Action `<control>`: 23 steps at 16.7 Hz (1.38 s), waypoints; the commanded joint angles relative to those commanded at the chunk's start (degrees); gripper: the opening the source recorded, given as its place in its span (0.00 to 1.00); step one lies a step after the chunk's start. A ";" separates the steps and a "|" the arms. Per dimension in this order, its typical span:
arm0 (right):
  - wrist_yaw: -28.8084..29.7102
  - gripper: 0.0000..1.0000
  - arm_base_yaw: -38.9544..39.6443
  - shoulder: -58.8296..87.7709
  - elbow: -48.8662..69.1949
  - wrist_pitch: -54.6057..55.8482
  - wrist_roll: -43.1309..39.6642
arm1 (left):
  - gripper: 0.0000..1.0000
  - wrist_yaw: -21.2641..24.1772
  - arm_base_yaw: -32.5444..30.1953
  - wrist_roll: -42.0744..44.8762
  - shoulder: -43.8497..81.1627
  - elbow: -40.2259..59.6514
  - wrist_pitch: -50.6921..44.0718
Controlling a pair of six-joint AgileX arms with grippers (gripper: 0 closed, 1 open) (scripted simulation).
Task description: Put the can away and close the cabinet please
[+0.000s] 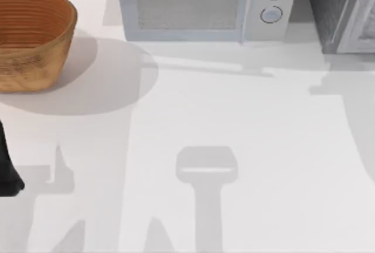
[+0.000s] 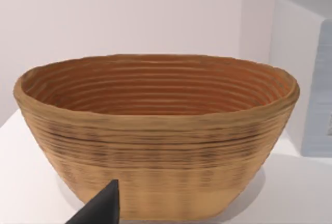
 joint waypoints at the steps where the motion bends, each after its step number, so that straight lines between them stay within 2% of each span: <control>1: 0.42 0.00 0.38 2.72 3.64 -0.84 0.02 | 1.00 0.00 0.00 0.00 0.00 0.00 0.00; 6: 2.25 0.00 2.03 14.57 19.63 -4.51 0.09 | 1.00 0.00 0.00 0.00 0.00 0.00 0.00; 11: 3.47 0.00 3.14 22.60 30.06 -7.11 0.14 | 1.00 0.00 0.00 0.00 0.00 0.00 0.00; 23: 3.74 0.00 3.18 25.16 34.28 -7.66 0.24 | 1.00 0.00 0.00 0.00 0.00 0.00 0.00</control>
